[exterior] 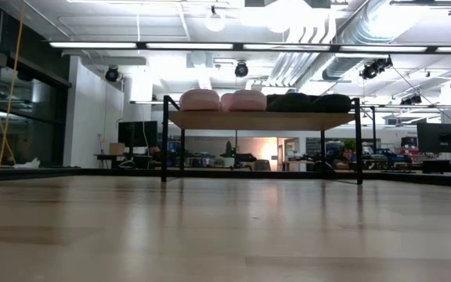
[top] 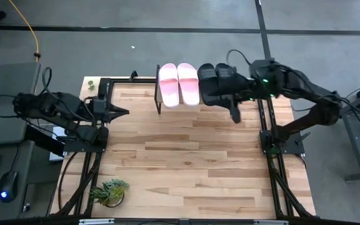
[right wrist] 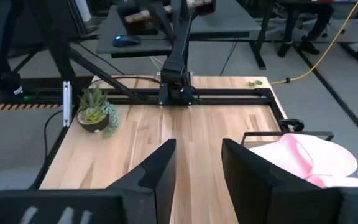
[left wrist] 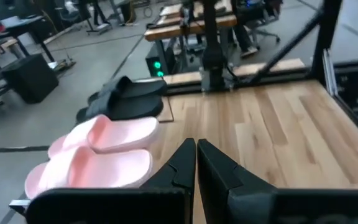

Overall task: Pick and place slides into the shelf
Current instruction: Return to Home Position

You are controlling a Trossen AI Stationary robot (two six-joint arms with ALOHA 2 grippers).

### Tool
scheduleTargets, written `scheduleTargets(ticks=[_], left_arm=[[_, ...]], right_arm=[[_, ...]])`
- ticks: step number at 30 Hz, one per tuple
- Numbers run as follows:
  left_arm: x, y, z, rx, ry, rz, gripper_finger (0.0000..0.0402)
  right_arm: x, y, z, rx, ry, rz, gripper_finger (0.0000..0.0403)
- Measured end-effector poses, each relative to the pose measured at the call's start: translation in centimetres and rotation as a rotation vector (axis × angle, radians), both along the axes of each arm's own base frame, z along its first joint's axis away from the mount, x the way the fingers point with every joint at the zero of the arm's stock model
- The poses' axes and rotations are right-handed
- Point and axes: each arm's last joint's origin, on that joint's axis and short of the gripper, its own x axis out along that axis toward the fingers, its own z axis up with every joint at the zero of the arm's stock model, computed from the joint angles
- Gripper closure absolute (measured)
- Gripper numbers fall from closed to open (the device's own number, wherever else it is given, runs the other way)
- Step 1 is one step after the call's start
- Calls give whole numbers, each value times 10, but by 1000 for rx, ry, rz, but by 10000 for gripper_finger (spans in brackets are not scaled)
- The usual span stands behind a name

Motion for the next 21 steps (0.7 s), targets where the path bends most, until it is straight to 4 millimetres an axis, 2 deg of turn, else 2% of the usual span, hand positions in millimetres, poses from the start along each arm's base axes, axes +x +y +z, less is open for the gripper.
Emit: scheduleTargets(ticks=[5, 10, 19, 21], left_arm=[[-6, 1, -18, 1, 14, 3, 396], [-14, 2, -24, -14, -18, -12, 396], [-27, 4, -38, -40, -59, -25, 396], [-28, 4, -44, -39, -53, -25, 396]], right_arm=[[-32, 18, 12, -21, -41, -33, 284], [-59, 31, 19, -24, -61, -33, 284], [-87, 48, 18, -60, -43, -77, 284], [-90, 51, 12, -73, -67, -65, 284]])
